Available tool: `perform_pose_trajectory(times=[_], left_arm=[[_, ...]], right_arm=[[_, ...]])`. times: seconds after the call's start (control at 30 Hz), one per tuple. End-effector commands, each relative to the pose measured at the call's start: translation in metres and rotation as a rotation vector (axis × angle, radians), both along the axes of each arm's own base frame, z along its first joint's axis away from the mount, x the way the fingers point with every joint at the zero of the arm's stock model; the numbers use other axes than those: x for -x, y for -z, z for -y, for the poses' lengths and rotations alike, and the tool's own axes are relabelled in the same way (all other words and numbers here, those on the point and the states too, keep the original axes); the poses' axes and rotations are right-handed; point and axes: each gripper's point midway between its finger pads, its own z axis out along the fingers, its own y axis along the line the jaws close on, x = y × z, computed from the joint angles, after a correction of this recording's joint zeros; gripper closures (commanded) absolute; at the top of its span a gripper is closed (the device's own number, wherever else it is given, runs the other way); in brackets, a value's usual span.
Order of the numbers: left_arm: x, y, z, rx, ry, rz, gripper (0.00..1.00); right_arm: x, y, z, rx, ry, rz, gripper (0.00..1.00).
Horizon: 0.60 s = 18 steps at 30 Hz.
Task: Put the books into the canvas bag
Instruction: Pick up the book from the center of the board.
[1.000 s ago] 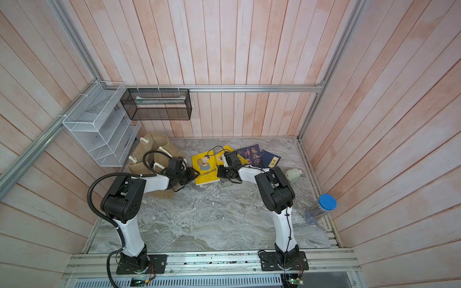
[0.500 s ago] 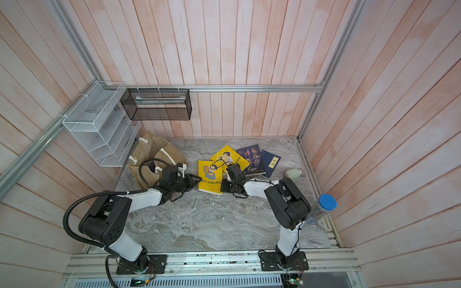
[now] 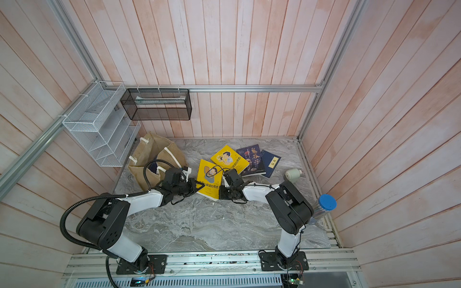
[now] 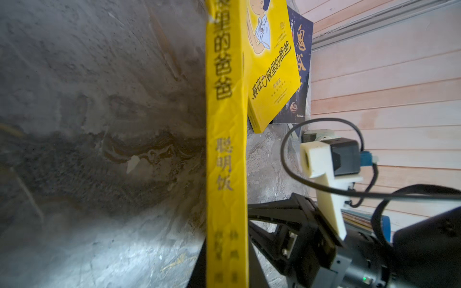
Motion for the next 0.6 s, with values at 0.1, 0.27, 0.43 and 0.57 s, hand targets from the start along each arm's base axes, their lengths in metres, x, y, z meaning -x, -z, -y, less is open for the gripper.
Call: perform_pose_trajectory(times=[0.1,0.27,0.43,0.57], left_arm=[[-0.003,-0.074,-0.001,-0.031,0.054,0.232,1.0],[0.005,-0.136,-0.006,-0.006,0.084,0.431,1.0],[0.027,-0.202,-0.005,0.121,0.147,0.626,1.0],[0.049,-0.239,0.001,0.229,0.235,0.717,1.0]], right_arm=[[-0.018,-0.075,0.02,-0.028,0.093,0.186,0.72],[-0.025,-0.148,0.034,-0.078,0.148,0.341,0.6],[-0.016,-0.228,0.023,-0.296,0.086,0.506,0.48],[-0.009,-0.267,0.016,-0.406,0.037,0.561,0.4]])
